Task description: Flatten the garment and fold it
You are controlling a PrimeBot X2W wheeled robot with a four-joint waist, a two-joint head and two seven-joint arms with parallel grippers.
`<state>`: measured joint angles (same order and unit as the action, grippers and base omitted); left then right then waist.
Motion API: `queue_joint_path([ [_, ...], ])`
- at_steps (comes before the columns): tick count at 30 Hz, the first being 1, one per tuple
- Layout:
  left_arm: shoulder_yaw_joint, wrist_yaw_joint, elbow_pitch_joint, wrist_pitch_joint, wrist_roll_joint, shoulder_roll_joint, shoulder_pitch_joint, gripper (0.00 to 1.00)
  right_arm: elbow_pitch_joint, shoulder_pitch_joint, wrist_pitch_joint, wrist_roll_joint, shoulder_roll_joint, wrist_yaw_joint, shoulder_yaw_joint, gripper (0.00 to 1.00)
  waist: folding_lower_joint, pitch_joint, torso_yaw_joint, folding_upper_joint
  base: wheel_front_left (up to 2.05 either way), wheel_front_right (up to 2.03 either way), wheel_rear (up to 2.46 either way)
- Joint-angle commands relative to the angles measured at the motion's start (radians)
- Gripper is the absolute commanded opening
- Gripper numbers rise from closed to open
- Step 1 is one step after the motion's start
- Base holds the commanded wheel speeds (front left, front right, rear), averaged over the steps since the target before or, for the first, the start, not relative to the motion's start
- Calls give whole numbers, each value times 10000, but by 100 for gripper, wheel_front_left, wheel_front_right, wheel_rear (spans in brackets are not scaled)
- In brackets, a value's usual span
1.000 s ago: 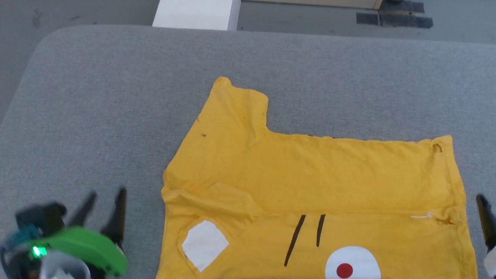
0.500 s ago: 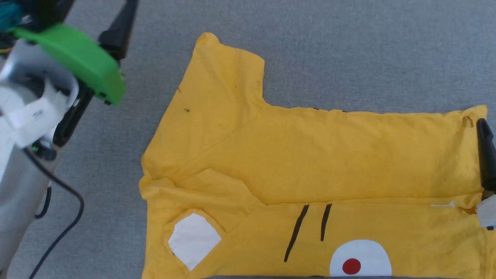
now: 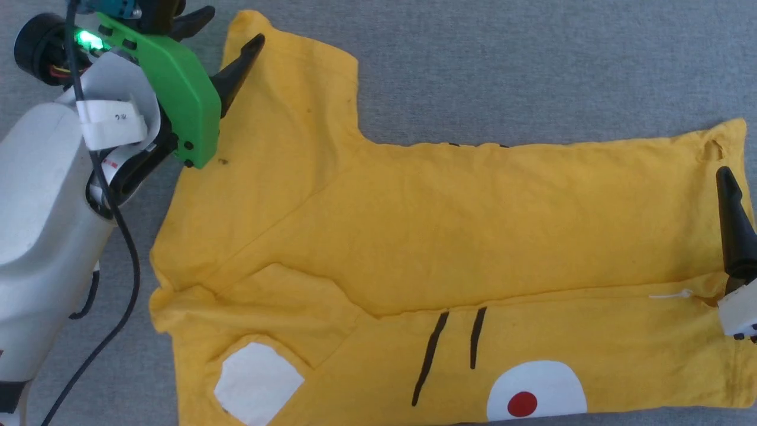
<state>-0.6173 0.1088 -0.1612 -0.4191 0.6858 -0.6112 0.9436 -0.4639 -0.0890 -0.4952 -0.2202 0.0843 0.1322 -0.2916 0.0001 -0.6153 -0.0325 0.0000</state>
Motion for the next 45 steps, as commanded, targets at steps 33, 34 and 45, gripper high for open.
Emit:
queue_joint_path([
  [33,-452,74,-959,790,309,400,108,0,1300,-2706,-4240,-969,1798,-15,-620,100,-1,-159,546,0,0,0,0],
  [34,-451,66,-954,789,323,404,111,0,1324,-2660,-4349,-966,1759,-15,-650,100,-1,-183,568,0,0,0,0],
  [45,-386,13,-932,917,460,453,163,0,1851,-2769,-4625,-867,1346,-15,-623,0,-1,-300,664,0,0,0,0],
])
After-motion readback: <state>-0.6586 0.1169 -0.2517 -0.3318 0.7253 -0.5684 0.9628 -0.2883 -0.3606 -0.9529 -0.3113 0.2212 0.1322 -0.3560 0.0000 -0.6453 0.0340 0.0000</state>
